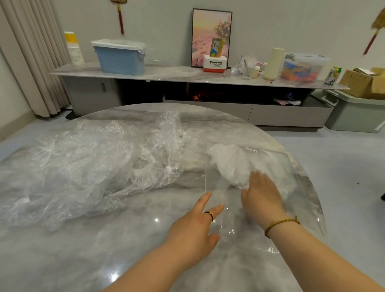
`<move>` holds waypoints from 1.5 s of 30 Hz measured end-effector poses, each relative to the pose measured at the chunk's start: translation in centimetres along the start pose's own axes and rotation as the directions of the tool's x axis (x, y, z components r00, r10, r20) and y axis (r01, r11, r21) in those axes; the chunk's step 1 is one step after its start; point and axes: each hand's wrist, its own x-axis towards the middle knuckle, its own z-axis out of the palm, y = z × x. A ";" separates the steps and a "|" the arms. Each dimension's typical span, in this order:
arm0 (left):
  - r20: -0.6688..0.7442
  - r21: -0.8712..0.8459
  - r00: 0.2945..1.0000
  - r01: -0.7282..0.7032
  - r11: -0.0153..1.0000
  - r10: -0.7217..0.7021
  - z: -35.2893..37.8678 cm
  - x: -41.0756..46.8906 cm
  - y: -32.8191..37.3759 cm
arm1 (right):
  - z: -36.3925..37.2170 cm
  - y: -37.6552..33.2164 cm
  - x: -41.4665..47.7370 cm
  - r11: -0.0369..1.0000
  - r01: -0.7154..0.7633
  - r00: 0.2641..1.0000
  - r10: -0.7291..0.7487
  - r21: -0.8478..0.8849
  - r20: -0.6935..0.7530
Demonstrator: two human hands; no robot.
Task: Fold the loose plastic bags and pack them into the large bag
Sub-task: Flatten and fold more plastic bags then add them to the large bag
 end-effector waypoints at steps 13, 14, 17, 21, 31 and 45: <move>-0.173 0.202 0.967 0.220 0.954 -0.187 -3.2 -7.9 -9.9 | -3.9 -6.2 -8.5 0.801 0.549 0.763 -0.366 0.237 -0.532; -0.168 0.194 0.958 0.263 0.945 -0.232 -3.3 -8.3 -10.7 | -3.7 -7.2 -8.6 0.776 0.582 0.751 -0.400 0.242 -0.525; -0.106 0.249 0.936 0.353 0.902 -0.337 -3.2 -9.6 -12.6 | -2.1 -10.4 -7.9 0.732 0.643 0.716 -0.471 0.225 -0.515; -0.037 0.319 0.924 0.371 0.872 -0.379 -2.0 -10.5 -14.8 | -0.2 -13.7 -5.9 0.781 0.584 0.812 -0.569 0.222 -0.130; 0.004 0.222 0.936 0.343 0.913 -0.353 -1.5 -10.4 -15.8 | 3.6 -18.8 1.0 0.856 0.516 0.856 -0.514 -0.028 0.058; 0.001 0.185 0.946 0.320 0.929 -0.325 -2.4 -10.3 -16.1 | -3.3 -17.4 2.5 0.819 0.469 0.774 -0.201 0.330 -0.600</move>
